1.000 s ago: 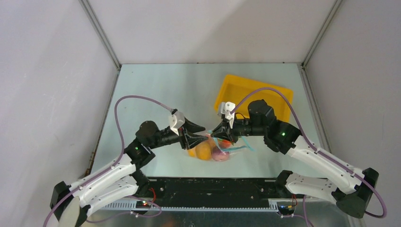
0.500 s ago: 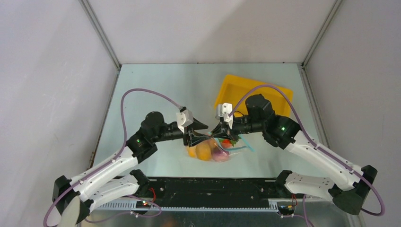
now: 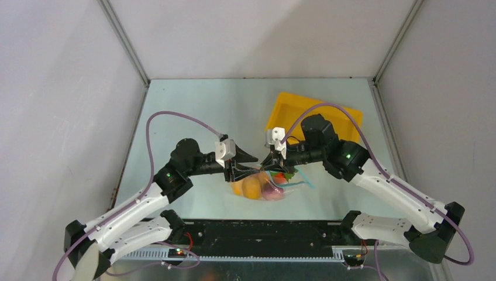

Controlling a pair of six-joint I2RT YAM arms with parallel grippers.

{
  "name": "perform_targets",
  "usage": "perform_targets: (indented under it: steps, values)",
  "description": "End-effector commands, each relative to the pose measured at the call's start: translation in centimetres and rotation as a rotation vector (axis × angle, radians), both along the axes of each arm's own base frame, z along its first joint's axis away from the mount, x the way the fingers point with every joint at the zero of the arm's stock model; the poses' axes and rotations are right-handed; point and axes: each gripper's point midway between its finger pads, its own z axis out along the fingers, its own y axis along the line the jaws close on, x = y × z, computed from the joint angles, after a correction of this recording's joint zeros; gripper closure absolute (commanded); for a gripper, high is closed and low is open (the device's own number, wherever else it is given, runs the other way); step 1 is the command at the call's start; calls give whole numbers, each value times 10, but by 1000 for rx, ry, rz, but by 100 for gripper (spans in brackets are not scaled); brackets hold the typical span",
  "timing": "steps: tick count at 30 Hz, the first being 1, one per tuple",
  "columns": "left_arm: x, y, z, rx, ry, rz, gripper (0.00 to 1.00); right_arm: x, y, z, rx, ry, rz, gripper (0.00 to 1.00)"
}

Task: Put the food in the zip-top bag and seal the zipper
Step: Zip the zipper food storage bag at the center of the board.

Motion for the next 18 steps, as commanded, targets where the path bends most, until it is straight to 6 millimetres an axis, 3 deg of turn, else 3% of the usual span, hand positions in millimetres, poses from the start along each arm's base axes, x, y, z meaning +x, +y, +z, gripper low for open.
perform_targets:
  steps: [1, 8, 10, 12, 13, 18]
  values:
    - [-4, -3, 15, -37, -61, -43, 57, 2, 5, 20, 39, -34, 17, 94]
    - [-3, -9, 9, 11, -27, -68, 64, 4, 7, 22, 40, -31, 21, 94]
    - [-2, -9, 9, 13, -26, -66, 69, 3, 7, 21, 39, -28, 26, 94]
    - [-4, -9, 9, 12, -34, -74, 82, 2, 8, 21, 39, -27, 28, 94]
    - [-5, -10, 10, 10, -43, -81, 94, 2, 7, 20, 36, -25, 27, 94]
    - [3, -6, 28, -80, -62, -1, 100, 4, 5, 17, 18, -9, 4, 95]
